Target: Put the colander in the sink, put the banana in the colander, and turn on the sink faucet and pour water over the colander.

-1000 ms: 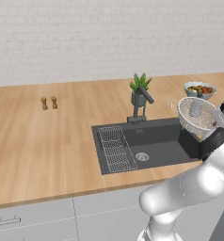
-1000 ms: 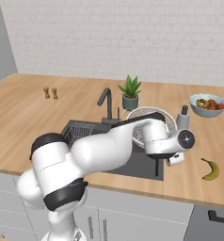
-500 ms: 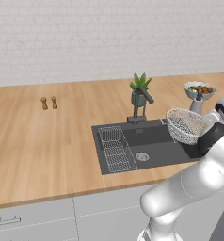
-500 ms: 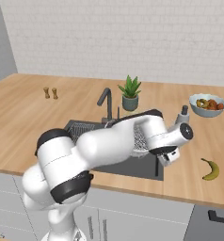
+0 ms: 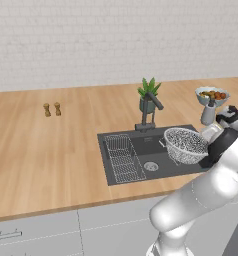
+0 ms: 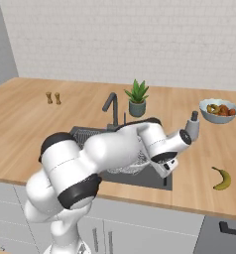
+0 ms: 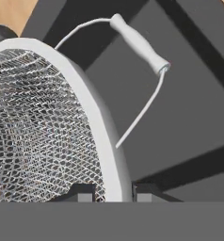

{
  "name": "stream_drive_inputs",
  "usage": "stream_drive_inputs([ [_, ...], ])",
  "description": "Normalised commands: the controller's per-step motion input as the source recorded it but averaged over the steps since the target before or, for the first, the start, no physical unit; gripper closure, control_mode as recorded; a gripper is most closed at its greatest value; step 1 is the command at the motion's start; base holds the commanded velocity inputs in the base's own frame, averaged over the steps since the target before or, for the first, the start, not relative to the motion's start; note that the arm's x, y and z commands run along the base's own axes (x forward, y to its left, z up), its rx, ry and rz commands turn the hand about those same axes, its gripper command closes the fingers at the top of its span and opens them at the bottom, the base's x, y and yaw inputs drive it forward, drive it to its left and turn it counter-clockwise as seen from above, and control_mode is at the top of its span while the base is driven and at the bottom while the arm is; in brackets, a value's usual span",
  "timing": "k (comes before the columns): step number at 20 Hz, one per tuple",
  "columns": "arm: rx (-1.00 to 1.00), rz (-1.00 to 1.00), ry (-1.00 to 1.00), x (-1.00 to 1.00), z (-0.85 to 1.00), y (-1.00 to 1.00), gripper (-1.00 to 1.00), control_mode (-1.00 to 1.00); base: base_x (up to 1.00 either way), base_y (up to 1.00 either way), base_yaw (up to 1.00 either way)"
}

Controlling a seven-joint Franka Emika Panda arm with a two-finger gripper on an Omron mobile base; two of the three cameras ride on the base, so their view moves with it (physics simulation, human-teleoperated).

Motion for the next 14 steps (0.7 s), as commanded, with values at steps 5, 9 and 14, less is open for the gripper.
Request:
stream_drive_inputs([
  [5,0.00,0.12,0.00,0.01,-0.25,0.42,1.00,-1.00,0.00,0.00,0.00],
  [9,0.00,0.11,0.00,0.08,-0.15,0.45,1.00,-1.00,0.00,0.00,0.00],
  [14,0.00,0.08,0.00,0.26,-0.15,0.39,1.00,-1.00,0.00,0.00,0.00],
])
